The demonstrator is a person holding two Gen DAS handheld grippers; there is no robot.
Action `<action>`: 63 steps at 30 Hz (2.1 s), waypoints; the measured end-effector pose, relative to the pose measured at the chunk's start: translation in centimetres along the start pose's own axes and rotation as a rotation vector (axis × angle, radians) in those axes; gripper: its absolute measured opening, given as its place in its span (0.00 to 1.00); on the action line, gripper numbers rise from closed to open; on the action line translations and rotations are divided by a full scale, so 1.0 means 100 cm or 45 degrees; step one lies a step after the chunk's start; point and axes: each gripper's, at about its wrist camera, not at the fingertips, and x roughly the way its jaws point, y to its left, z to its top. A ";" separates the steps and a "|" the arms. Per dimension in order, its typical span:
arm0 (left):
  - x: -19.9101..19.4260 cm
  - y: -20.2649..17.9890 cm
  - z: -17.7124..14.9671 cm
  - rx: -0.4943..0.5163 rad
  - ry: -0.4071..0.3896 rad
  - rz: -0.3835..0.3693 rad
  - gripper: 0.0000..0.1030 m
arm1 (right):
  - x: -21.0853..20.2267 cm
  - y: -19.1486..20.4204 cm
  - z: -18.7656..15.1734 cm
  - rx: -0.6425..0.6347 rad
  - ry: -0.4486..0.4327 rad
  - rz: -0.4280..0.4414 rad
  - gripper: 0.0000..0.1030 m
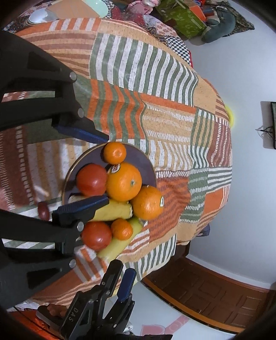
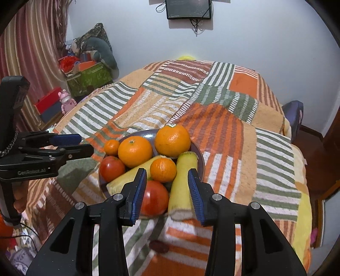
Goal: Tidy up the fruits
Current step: 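Grasp a dark red grape with the left tool while the right tool grasps another grape, then carry the grape in the left tool onto the plate while the right tool places its grape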
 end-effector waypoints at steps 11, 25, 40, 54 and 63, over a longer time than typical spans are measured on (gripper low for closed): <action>-0.006 -0.032 -0.038 0.058 0.093 -0.051 0.53 | -0.016 0.003 -0.037 0.050 0.060 0.022 0.39; 0.021 -0.049 -0.073 0.069 0.222 -0.075 0.53 | 0.016 0.000 -0.076 0.102 0.226 0.064 0.39; 0.035 -0.054 -0.078 0.100 0.244 -0.090 0.29 | 0.026 0.008 -0.078 0.063 0.215 0.048 0.27; 0.013 -0.042 -0.059 0.062 0.152 -0.095 0.28 | 0.002 0.014 -0.053 0.033 0.089 0.068 0.27; -0.002 -0.031 -0.027 0.036 0.033 -0.077 0.28 | -0.005 0.019 -0.025 0.012 -0.018 0.075 0.27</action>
